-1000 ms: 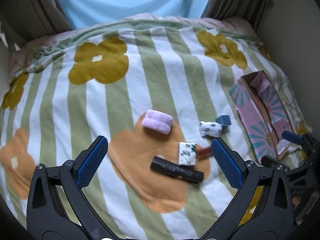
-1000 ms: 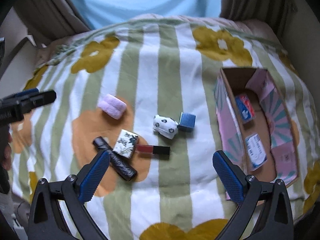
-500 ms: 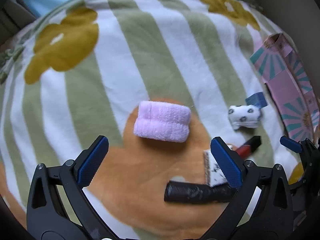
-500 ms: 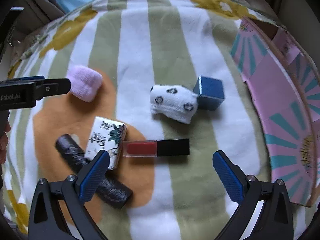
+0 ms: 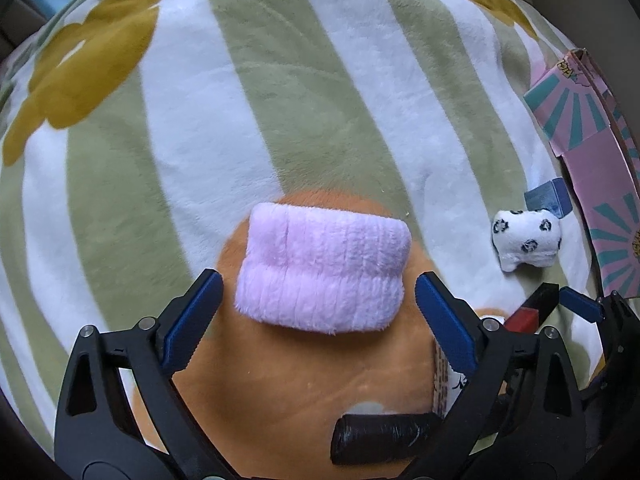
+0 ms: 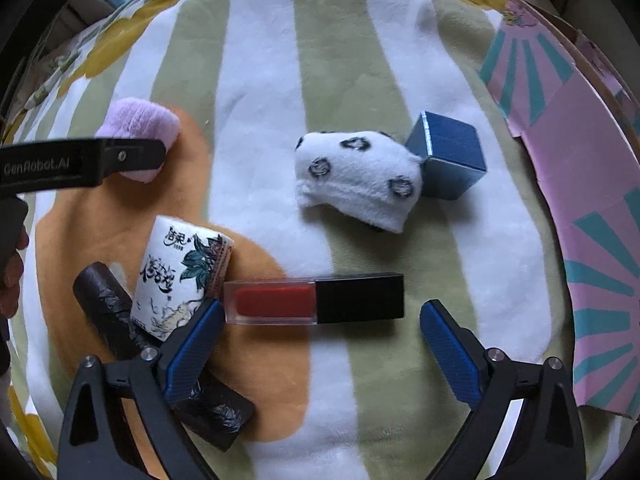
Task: Organize objects
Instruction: 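Grasp the lilac hair tie with the left tool while the right tool grasps the red lipstick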
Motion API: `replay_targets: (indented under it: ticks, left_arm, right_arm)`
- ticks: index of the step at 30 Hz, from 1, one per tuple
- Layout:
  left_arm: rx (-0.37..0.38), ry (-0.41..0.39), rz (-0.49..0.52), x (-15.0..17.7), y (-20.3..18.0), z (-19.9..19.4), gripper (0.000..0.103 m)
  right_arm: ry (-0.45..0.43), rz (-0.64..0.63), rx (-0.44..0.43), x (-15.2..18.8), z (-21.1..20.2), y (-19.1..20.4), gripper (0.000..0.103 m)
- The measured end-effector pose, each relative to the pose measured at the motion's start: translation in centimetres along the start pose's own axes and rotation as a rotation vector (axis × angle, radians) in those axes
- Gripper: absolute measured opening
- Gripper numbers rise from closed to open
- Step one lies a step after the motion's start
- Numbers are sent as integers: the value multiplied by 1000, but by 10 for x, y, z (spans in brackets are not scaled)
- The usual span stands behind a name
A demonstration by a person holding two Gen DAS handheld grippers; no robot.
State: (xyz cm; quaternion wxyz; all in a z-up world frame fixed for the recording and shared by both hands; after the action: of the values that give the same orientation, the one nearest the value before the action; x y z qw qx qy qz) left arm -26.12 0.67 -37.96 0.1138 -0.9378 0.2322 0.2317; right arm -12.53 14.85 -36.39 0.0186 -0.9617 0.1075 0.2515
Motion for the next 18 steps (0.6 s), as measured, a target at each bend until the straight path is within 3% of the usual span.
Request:
replay_targets:
  ticks: [2,4,6,9,18]
  left_arm:
    - [0,-1,-2,0,0,2,93]
    - [-2,-2,0,-1,1,4,86]
    - [0,-4,12,-1,0,4,71]
    - [7,-14,42,-2,-5,2,64]
    - [9,-18,47,-6,-4,-8,58]
  right_arm:
    - [0,-4,0,0,1,0,95]
    - [16,-1,-7,2,4,1,80]
    - [21,7,-2,2,5,-1,80]
    - [22,14,-1,3,3,-3,80]
    - [15,26,8,0,-10,-14,80]
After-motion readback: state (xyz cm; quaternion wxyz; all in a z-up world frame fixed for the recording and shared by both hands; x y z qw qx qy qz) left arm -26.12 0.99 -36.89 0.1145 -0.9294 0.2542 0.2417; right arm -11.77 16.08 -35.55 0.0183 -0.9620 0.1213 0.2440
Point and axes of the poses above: each gripper's, at about its wrist camera, not at the fingertips, and z roughly the way its jaws point, y to its left, x to its underside, the point moved 9 cm from there along z, roughly the way its jaws point, and after that the axes turned 13 degrees about -y, right-handed, at the moved point
